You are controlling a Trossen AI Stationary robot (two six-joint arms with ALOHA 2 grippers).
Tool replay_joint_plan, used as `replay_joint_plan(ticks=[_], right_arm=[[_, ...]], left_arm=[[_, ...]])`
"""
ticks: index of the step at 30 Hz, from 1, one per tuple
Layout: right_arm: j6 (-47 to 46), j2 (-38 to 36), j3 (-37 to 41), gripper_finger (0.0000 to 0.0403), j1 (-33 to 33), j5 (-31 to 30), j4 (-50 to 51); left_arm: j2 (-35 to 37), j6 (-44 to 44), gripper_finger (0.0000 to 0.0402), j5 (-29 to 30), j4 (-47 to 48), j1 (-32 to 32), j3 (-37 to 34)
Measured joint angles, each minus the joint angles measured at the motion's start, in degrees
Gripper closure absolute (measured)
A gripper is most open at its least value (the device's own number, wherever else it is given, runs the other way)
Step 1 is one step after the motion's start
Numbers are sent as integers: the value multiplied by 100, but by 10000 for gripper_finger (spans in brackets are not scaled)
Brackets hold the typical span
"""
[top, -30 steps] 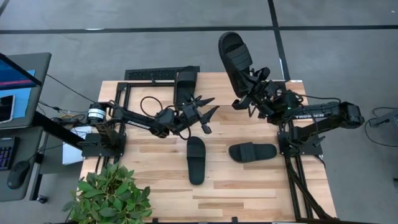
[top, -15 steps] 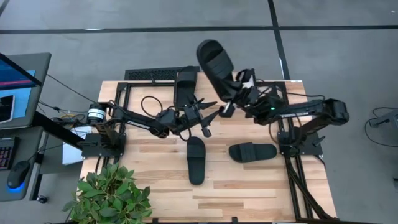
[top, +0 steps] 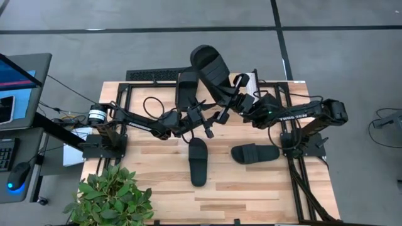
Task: Pick and place slides into the shelf
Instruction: Put the black slide on the shelf
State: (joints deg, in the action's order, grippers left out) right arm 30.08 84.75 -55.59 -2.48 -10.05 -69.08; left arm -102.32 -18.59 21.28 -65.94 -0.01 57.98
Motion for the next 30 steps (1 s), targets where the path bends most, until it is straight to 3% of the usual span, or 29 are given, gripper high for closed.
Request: replay_joint_plan(ticks=[11, 16, 30], right_arm=[[111, -10, 0, 403, 48, 239, 177], [122, -308, 0, 403, 103, 408, 430], [-417, -540, 0, 403, 98, 1015, 1006]], left_arm=[[7, -97, 249, -77, -70, 2, 18], [46, -328, 249, -497, -125, -5, 22], [162, -969, 249, -752, 20, -105, 33]])
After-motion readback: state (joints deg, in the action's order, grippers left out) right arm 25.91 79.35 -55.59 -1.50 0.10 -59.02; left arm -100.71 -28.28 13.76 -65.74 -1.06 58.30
